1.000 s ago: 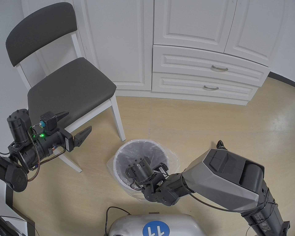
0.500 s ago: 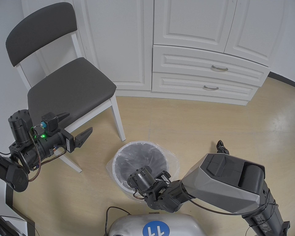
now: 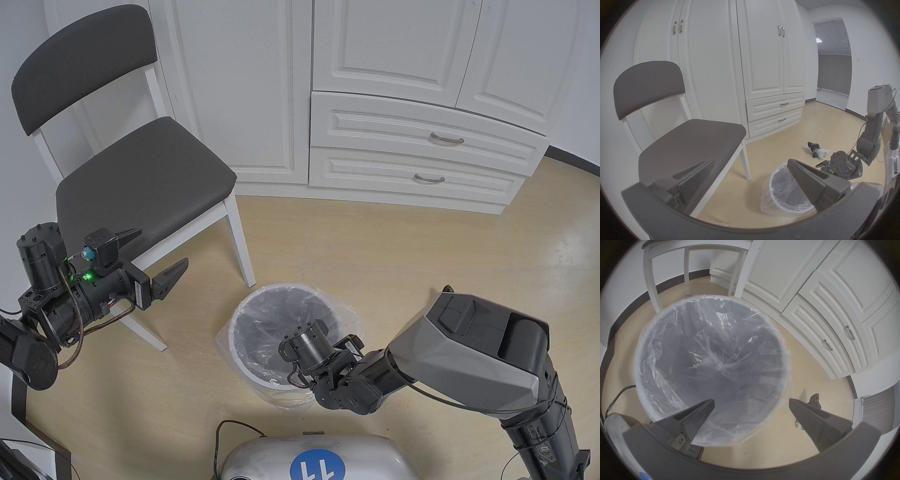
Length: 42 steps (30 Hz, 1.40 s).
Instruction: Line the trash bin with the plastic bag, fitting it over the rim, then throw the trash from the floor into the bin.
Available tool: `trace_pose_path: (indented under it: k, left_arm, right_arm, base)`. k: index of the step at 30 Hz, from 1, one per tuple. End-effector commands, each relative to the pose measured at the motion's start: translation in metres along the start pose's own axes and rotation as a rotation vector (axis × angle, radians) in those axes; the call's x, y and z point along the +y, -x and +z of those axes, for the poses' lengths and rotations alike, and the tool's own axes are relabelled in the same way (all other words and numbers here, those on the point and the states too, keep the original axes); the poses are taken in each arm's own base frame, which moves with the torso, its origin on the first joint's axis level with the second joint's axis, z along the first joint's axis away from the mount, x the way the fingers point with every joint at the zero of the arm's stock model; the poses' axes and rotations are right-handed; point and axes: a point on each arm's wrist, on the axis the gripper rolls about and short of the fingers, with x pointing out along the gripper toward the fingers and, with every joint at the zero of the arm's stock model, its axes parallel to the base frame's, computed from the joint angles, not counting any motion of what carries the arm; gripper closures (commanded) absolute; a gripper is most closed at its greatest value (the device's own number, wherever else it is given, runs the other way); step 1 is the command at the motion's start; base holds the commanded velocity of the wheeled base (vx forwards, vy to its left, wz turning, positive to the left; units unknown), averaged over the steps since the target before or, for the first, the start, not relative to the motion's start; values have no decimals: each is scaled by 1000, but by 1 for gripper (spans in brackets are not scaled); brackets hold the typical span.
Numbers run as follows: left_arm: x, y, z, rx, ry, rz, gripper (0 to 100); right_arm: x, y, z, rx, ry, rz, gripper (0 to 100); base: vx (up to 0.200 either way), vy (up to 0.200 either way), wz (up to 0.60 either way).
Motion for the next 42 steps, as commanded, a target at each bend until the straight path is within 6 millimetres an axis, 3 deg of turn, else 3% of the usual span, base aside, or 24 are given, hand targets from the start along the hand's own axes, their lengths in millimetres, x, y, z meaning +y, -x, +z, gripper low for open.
trace_pose_path:
  k: [1, 6, 18, 33, 42]
  left_arm:
    - [0, 0, -1, 3, 1, -3, 0]
    - [0, 0, 0, 1, 0, 0, 0]
    - [-1, -1, 0, 0, -1, -3, 0]
    - [-3, -2, -2, 6, 0, -9, 0]
    - [-3, -3, -2, 8, 1, -8, 0]
  right_arm:
    - [-5, 3, -5, 3, -1, -4, 0]
    - [-5, 17, -9, -33, -7, 8, 0]
    - [-7, 3, 16, -245, -204, -22, 0]
    - [-20, -62, 23, -337, -357, -135, 0]
    - [-22, -79, 28, -370, -406, -188, 0]
  base:
    - [0, 0, 0]
    - [0, 0, 0]
    - [0, 0, 0]
    - [0, 0, 0]
    - [0, 0, 0]
